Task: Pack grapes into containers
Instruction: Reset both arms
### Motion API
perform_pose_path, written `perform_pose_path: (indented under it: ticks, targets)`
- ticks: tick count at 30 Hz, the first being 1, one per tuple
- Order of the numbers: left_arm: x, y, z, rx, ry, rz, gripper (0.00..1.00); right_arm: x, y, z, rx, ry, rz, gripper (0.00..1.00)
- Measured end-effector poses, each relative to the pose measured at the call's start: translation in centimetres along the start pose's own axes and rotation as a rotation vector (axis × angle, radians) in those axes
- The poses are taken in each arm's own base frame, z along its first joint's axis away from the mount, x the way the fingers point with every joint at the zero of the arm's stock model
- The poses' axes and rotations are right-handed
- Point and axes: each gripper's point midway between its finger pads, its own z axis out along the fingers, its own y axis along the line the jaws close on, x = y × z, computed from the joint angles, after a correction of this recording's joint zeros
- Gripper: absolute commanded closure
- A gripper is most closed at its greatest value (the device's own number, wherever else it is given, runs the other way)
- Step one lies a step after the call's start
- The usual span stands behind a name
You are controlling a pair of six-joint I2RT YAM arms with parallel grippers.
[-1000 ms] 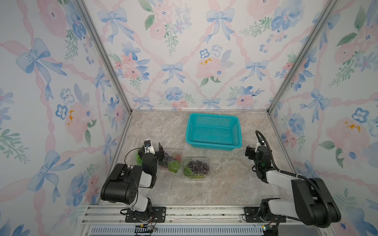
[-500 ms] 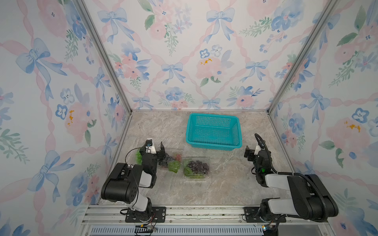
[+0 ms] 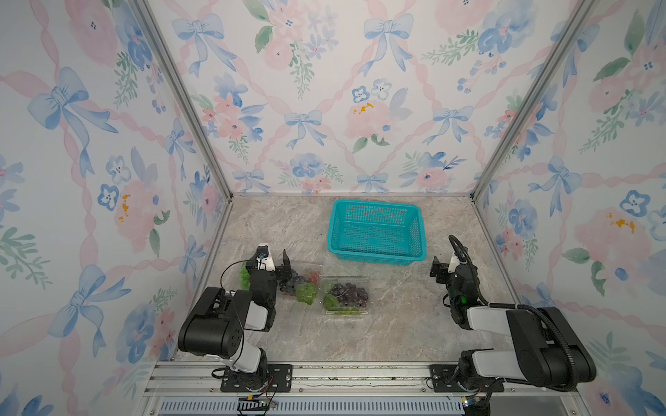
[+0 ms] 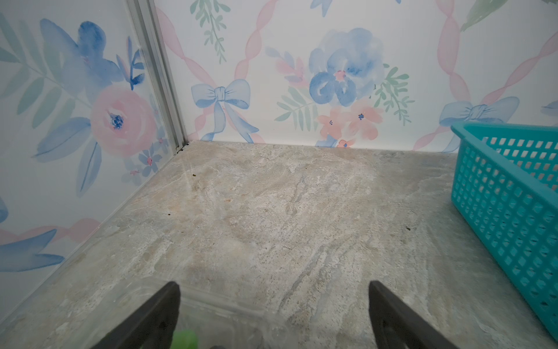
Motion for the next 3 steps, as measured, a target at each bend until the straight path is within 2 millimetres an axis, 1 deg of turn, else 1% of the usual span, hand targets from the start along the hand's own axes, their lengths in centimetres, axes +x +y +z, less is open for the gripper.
perform_pose_path:
  ticks: [3]
  targets:
    - [0.00,0.00,0.00,0.000,0.000,0.000,0.02,-0.02,0.00,0.00,0.000,0.000,0.000,0.03]
